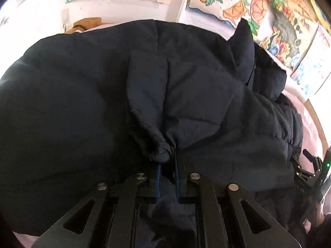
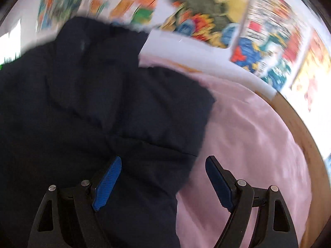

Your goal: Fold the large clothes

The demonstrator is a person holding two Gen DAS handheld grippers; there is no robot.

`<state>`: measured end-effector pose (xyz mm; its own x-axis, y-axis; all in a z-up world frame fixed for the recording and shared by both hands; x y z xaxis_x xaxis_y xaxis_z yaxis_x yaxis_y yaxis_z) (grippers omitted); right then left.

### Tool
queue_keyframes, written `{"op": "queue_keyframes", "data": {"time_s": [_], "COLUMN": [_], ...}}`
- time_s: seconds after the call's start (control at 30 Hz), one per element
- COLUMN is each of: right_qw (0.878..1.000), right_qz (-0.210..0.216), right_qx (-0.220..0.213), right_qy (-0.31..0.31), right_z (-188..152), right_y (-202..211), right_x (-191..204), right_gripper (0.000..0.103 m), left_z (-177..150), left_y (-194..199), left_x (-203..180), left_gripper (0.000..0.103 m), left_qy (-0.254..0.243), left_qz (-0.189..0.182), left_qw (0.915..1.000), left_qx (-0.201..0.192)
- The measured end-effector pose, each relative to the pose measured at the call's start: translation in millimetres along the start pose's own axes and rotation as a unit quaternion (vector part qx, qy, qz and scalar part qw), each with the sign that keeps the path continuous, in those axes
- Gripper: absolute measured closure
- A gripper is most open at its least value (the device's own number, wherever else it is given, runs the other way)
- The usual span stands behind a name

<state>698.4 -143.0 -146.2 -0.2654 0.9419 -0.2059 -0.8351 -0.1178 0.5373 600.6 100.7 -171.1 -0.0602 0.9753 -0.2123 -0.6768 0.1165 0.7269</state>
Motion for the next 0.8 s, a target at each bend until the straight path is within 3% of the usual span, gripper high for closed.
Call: {"op": "queue_keyframes", "data": {"time_s": [0.1,0.2,0.33,0.47,0.53,0.63,0.7,0.73,0.8], "right_qw": [1.000,1.000,0.999,0.996,0.994,0.992,0.989,0.988,0.983], "right_qz": [-0.014,-0.008,0.014,0.058,0.075,0.099,0.118,0.125,0.151], "right_qx": [0.016,0.020,0.001,-0.009,-0.014,-0.025,-0.037,-0.042,-0.056], "right_qy": [0.010,-0.013,-0.053,-0.074,-0.074,-0.077,-0.078,-0.080,-0.087], "right_z": [-9.9,-14.2,-13.1,-12.7,-14.8,-15.9,-14.0,-12.2,-5.9], "right_y": [-16.3,-18.7,-4.5,16.3,30.0,54.4,73.4,81.5,100.8], "right_x": [2.8,-6.2,-22.5,-27.9,-28.8,-29.2,-29.7,-26.1,-17.3], "right_gripper": [0.013,0.010,0.010,0.009,0.009,0.007,0.005,0.003,0.000], "left_z": [-1.2,2.7,-2.4,-13.5,-16.8,-18.3,-21.3,-25.2,-36.3], "left_y": [-6.6,-1.3,21.8,56.8,78.9,109.4,131.3,143.8,161.9], "left_x": [-1.6,-0.3,3.5,13.8,18.2,52.2,93.0,118.2,167.5], "left_gripper": [0.091,0.089,0.059,0.030,0.029,0.028,0.028,0.028,0.026], "left_qy": [-0.002,0.024,0.047,0.064,0.091,0.154,0.200,0.234,0.316], "left_qz": [-0.002,-0.034,-0.065,-0.072,-0.089,-0.083,-0.045,-0.017,0.031], "left_qw": [1.0000,0.9991,0.9967,0.9953,0.9918,0.9837,0.9763,0.9681,0.9400], "left_qx": [0.005,0.005,0.011,0.000,-0.011,-0.041,-0.070,-0.089,-0.124]}}
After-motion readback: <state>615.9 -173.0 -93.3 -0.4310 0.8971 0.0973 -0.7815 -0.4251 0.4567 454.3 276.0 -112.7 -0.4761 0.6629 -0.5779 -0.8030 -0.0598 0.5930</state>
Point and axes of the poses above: each gripper's, at about its wrist camera, not at the fingertips, and y roughly against the way its jaws point, x to its left, z to its top, the point moved 9 cm from there along -y, roughly the way its jaws point, and after that the axes turned 5 degrees about -x, right-handed, at the moved point
